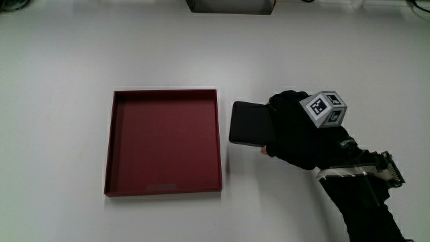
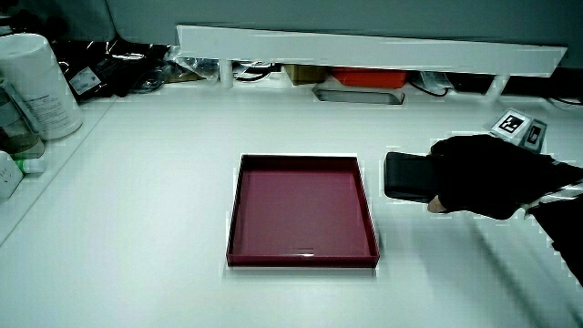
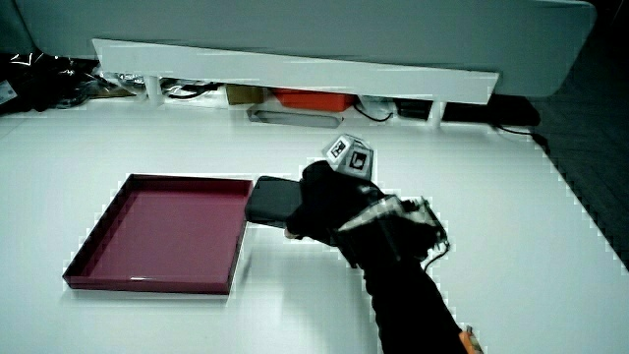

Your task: Place battery on desk

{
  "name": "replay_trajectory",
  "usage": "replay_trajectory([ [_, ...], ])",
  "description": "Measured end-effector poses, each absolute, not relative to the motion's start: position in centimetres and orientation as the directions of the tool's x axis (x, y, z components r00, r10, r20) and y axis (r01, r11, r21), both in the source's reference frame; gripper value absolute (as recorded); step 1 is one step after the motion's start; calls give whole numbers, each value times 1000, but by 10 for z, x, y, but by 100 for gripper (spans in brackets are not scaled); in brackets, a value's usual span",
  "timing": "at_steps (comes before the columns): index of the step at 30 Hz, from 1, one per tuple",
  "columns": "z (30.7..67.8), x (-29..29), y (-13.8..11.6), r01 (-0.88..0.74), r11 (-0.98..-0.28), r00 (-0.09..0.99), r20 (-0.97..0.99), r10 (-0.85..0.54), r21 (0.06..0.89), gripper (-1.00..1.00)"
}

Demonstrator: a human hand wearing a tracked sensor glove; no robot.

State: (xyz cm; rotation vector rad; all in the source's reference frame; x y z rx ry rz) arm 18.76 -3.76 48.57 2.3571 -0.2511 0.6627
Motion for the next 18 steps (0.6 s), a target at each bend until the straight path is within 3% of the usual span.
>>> replay_trajectory([
  [18,539,211,-30,-260,-730,875,474,99,632,0],
])
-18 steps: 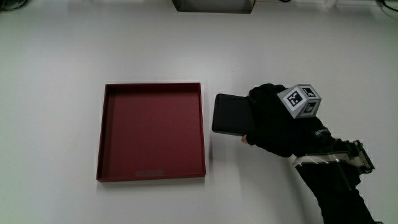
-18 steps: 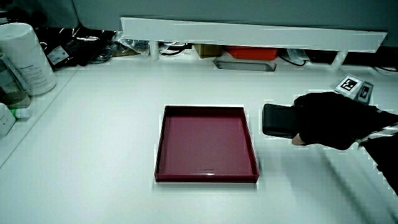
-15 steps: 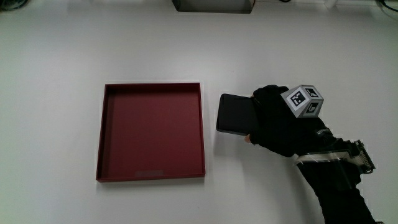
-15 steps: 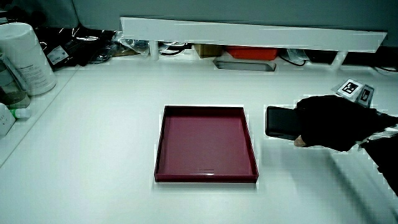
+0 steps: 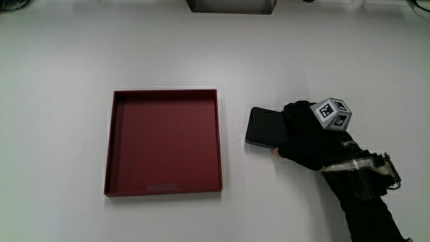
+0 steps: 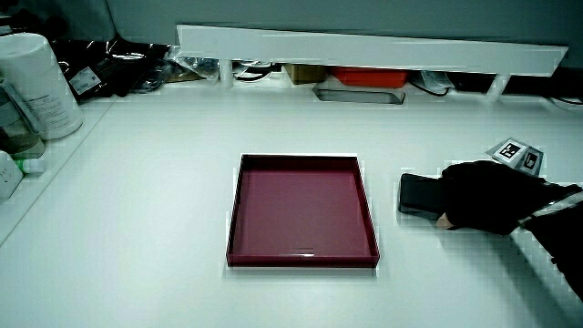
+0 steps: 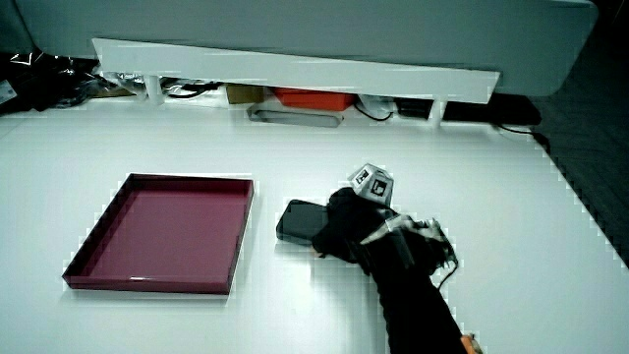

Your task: Place battery on desk

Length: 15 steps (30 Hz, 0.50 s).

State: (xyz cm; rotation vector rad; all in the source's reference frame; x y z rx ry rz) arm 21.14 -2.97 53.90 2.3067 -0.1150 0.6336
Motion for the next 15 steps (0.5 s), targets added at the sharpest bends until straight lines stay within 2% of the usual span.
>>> replay_trajectory([
  [9,543,213,-29,-251,-720,878,465,112,647,0],
  [15,543,213,-28,-246,-717,882,457,113,652,-21],
])
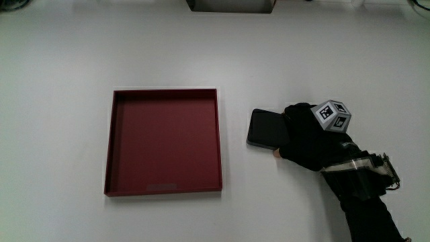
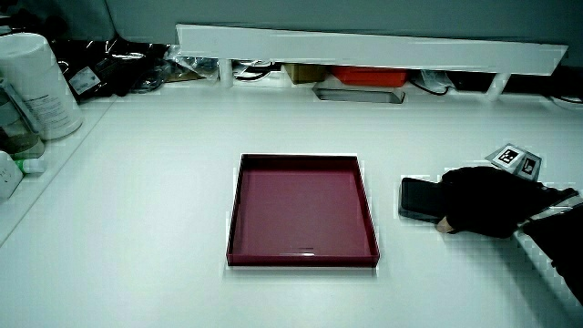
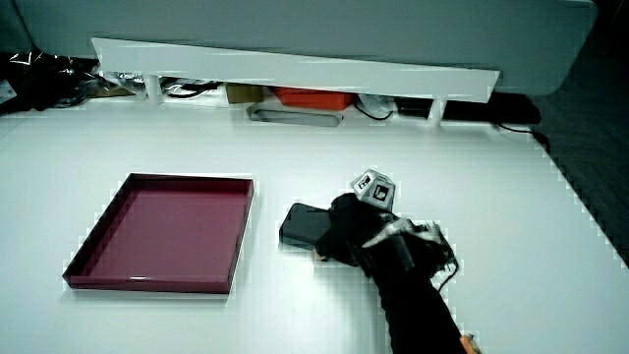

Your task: Place battery on desk

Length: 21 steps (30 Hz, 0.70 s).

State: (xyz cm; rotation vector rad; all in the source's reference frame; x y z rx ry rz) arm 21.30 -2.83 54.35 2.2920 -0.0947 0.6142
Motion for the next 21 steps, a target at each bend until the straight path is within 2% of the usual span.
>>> replay_trajectory([
  [15,548,214,-25,-248,-659,889,438,137,710,-75],
  [19,528,217,-26,-288,-702,861,496,108,652,-89],
  [21,505,214,-27,-298,-725,862,502,76,621,-96],
])
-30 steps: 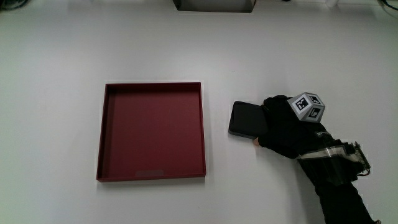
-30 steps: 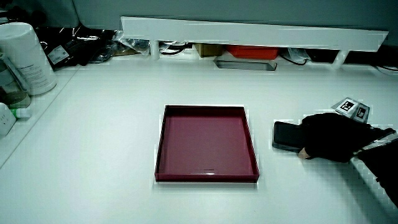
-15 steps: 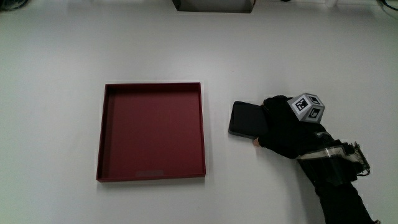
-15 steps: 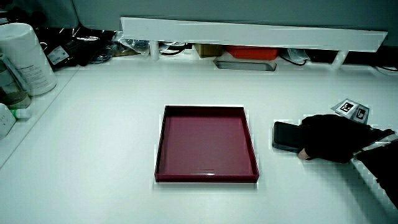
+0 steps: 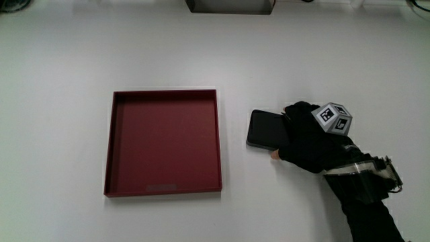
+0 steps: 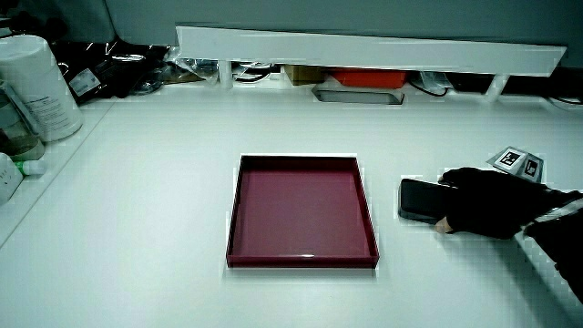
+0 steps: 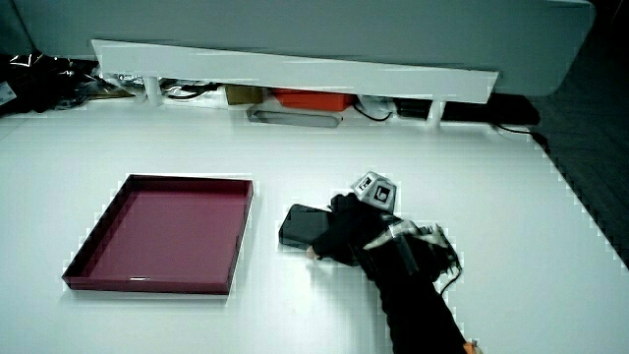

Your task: Place battery on desk

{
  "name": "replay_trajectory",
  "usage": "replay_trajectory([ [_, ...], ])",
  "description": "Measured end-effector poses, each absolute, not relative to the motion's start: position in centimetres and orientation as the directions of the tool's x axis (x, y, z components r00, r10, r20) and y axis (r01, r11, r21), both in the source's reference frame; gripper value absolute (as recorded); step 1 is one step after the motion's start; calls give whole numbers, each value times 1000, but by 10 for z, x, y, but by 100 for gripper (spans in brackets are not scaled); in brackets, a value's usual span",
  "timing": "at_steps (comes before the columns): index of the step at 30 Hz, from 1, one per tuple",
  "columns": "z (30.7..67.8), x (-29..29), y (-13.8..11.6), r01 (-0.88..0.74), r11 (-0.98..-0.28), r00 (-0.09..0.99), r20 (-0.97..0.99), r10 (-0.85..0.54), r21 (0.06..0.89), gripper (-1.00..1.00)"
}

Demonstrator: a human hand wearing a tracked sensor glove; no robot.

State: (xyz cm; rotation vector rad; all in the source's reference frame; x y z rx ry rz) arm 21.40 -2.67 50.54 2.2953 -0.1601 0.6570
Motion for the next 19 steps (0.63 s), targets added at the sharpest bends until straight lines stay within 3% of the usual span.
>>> replay_trajectory([
  [4,469,209,-26,-340,-713,875,483,-2,614,-100],
  [7,439,207,-21,-357,-674,861,507,31,646,-100],
  [12,390,207,-7,-369,-709,872,487,-41,601,-100],
  [19,352,211,5,-381,-781,871,475,-124,495,-100],
])
